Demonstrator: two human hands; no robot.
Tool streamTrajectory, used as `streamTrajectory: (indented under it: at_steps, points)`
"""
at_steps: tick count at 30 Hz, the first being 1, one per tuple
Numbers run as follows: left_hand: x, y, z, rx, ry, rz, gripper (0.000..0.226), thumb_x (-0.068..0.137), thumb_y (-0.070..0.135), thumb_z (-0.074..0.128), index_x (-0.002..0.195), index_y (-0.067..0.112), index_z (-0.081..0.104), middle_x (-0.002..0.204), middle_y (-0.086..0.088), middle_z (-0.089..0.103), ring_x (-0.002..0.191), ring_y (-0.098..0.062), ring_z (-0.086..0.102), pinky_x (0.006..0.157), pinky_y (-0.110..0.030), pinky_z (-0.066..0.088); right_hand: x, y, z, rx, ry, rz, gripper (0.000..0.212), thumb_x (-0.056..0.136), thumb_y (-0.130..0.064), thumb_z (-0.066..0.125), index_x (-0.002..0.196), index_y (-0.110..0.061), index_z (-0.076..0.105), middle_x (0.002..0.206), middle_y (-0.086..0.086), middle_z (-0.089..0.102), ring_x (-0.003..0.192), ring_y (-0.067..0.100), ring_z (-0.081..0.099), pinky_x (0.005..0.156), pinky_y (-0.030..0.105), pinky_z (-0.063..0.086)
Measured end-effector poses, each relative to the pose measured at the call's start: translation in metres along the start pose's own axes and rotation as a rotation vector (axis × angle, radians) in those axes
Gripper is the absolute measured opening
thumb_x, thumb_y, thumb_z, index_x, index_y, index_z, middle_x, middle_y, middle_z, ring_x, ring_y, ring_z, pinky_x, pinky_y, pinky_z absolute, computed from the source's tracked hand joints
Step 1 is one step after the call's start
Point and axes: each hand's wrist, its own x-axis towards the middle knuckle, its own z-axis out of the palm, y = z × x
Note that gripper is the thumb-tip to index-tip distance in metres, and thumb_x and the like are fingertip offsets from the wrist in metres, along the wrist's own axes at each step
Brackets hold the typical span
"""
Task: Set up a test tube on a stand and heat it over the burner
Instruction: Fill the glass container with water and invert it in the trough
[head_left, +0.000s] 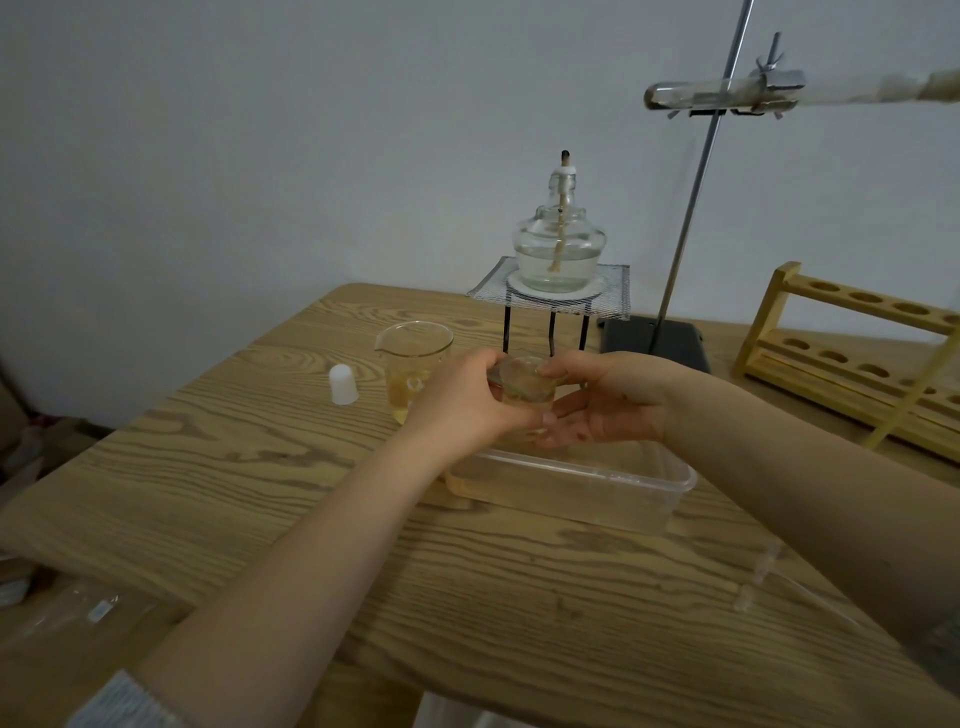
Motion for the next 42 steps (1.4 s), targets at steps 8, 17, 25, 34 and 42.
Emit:
streamTrajectory:
  at_steps: [8,17,25,34,42]
  points:
    - [0.002,-0.003,-0.010,-0.030,-0.167,-0.003,0.093,0.042,0.076,0.071,0.121,0.030,0.057,0.112,0.014,0.063,0.103,-0.005,0.059,0.092,-0.032,0.050,0.003,0.001,-0.004,0.011,0.014,0.007,0.036,0.086,-0.013,0.061,0.119,0.000,0.055,0.106,0.029,0.061,0.085,0.038,0.065,0.082,0.045,0.056]
    - [0.006,0.004,-0.026,0.086,-0.177,-0.050,0.050,0.090,0.055,0.043,0.122,0.021,0.061,0.123,0.005,0.062,0.113,-0.013,0.054,0.089,-0.027,0.038,0.004,0.002,-0.009,0.038,-0.003,0.012,0.035,0.085,-0.012,0.062,0.117,-0.001,0.052,0.109,0.031,0.061,0.088,0.041,0.067,0.076,0.046,0.058]
    - [0.013,0.012,-0.026,0.156,-0.254,-0.126,0.051,0.092,0.059,0.034,0.123,0.029,0.061,0.097,0.013,0.068,0.107,-0.011,0.053,0.090,-0.029,0.034,0.005,0.003,-0.010,0.120,-0.023,-0.002,0.041,0.084,-0.015,0.062,0.120,0.001,0.051,0.112,0.033,0.061,0.095,0.042,0.065,0.078,0.049,0.057]
    - [0.024,0.017,-0.025,0.142,-0.436,-0.151,0.055,0.093,0.058,0.024,0.112,0.026,0.065,0.095,0.006,0.073,0.093,-0.014,0.065,0.094,-0.033,0.044,0.002,0.003,-0.010,0.183,-0.040,-0.002,0.044,0.085,-0.015,0.059,0.124,0.003,0.049,0.108,0.033,0.063,0.093,0.041,0.066,0.076,0.049,0.056]
    - [0.027,0.027,-0.024,-0.003,-0.507,-0.158,0.035,0.098,0.042,0.030,0.100,0.024,0.061,0.087,0.004,0.069,0.089,-0.019,0.066,0.076,-0.026,0.042,0.002,0.002,-0.013,0.171,-0.070,-0.021,0.056,0.072,-0.016,0.065,0.122,0.002,0.049,0.115,0.033,0.062,0.101,0.042,0.065,0.087,0.049,0.054]
